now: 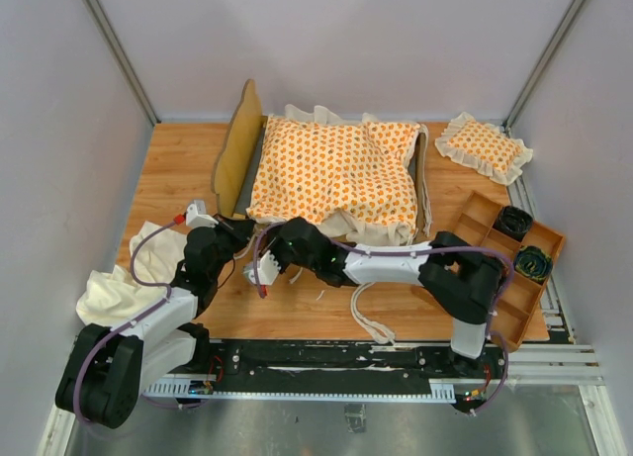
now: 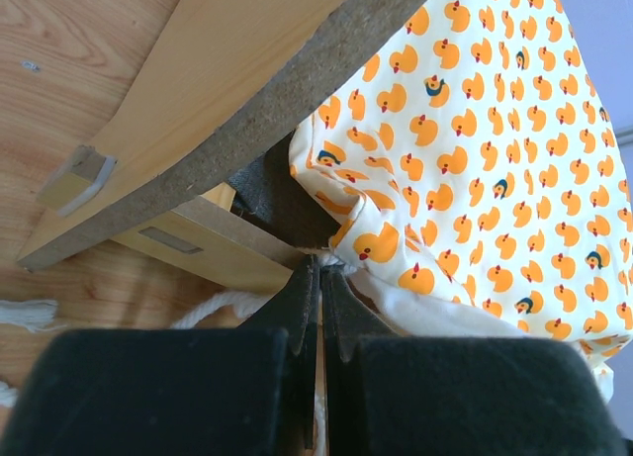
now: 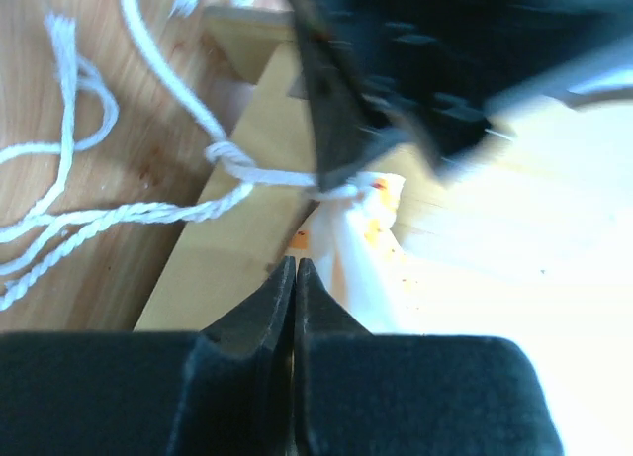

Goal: Set up the pet bed
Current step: Adjust the mattress on the bed frame.

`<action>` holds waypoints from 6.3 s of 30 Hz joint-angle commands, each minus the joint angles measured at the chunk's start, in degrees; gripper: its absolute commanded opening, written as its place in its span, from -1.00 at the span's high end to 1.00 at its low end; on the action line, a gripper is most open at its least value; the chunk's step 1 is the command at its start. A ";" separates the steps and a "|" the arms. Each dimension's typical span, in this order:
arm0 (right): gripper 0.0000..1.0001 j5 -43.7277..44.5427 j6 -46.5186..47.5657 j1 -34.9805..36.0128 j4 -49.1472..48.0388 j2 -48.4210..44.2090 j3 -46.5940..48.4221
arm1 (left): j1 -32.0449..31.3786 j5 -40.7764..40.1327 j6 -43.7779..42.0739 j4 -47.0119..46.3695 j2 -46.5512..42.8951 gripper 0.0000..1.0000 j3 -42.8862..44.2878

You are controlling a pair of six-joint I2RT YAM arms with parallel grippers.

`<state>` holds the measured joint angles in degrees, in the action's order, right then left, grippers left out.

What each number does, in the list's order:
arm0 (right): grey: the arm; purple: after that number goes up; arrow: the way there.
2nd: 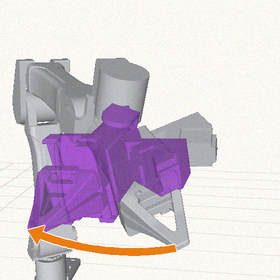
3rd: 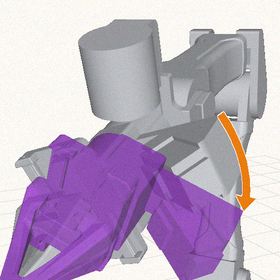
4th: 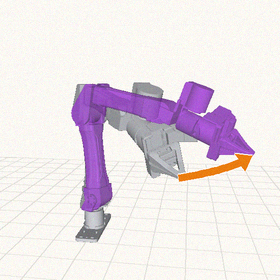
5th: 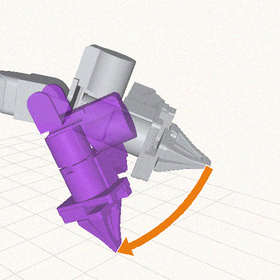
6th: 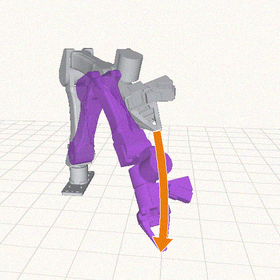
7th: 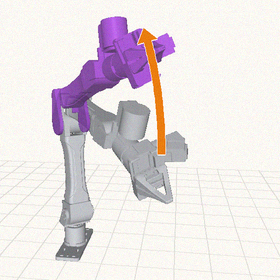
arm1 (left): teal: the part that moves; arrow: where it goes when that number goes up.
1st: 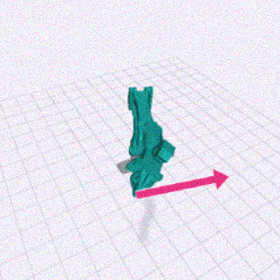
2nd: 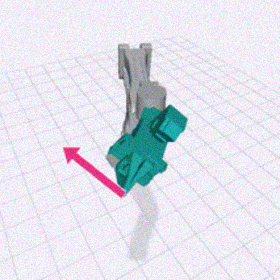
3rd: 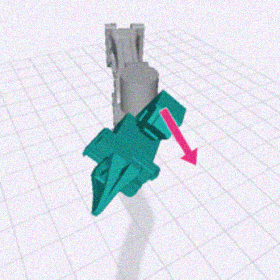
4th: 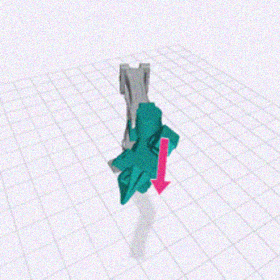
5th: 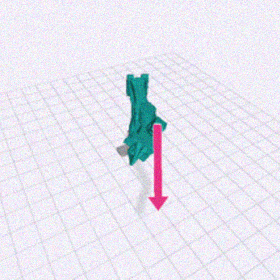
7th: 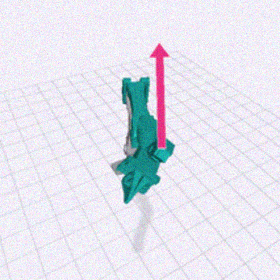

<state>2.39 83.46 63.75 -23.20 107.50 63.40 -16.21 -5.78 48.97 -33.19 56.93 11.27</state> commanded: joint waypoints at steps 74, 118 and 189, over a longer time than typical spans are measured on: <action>0.98 16.31 -51.71 -4.94 7.22 -22.21 -13.09 | -0.98 13.81 0.56 8.62 -6.06 0.88 0.81; 0.41 27.91 -103.66 -9.34 11.61 -32.64 -26.23 | -0.89 -14.90 -7.70 24.31 -6.36 0.99 8.08; 0.08 1.79 -59.48 -0.55 30.32 -46.62 -21.36 | -0.89 6.61 -16.00 31.64 -19.85 -0.08 16.82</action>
<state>6.59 9.43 59.07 16.75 56.16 44.53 -17.37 -11.09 32.56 4.38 36.86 29.10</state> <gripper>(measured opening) 0.456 0.552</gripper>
